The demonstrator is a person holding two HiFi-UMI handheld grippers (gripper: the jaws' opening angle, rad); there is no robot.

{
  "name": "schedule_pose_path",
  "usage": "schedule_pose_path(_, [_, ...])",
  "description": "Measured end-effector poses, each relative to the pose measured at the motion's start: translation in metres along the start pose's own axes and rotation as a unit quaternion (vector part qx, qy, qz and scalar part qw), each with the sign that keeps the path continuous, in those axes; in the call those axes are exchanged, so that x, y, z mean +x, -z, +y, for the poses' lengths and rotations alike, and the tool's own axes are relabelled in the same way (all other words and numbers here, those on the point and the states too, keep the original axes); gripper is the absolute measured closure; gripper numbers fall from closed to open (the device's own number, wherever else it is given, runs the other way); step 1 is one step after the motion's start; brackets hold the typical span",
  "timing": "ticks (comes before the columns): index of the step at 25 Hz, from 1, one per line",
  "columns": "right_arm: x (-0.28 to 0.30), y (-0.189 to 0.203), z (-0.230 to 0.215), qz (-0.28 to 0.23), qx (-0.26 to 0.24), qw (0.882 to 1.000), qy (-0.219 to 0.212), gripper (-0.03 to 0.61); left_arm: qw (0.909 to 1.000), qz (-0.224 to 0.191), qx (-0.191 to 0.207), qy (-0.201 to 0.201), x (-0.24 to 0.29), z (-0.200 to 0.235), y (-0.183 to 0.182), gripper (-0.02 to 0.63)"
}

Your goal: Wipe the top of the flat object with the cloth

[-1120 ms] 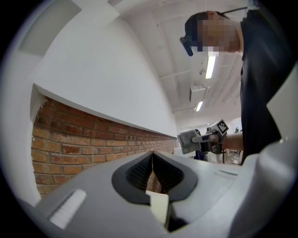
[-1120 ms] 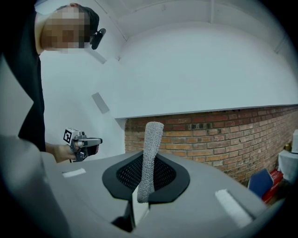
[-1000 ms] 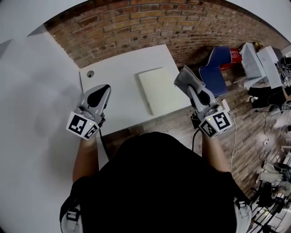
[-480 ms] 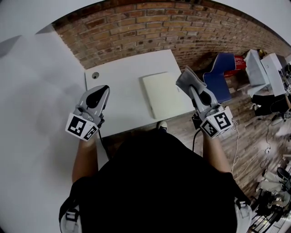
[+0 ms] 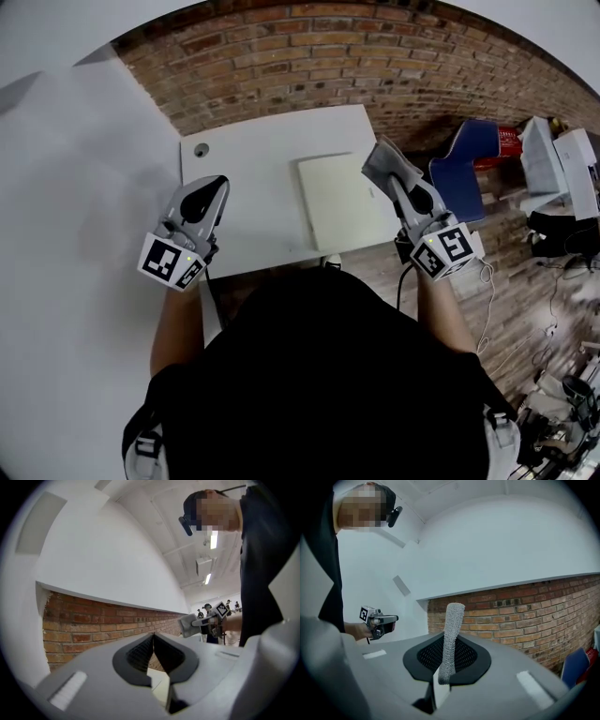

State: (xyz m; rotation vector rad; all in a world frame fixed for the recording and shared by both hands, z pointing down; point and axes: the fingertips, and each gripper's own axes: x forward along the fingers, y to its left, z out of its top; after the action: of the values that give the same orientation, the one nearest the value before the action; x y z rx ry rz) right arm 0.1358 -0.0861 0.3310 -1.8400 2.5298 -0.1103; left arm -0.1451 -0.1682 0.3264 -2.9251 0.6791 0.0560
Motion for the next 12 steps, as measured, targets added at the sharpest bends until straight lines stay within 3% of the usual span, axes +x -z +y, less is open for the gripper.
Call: schedule_pose_path(12, [0.05, 0.057, -0.06, 0.048, 0.02, 0.998, -0.024, 0.568, 0.9983, 0.023, -0.006, -0.053, 0.022, 0.008, 0.014, 0.611])
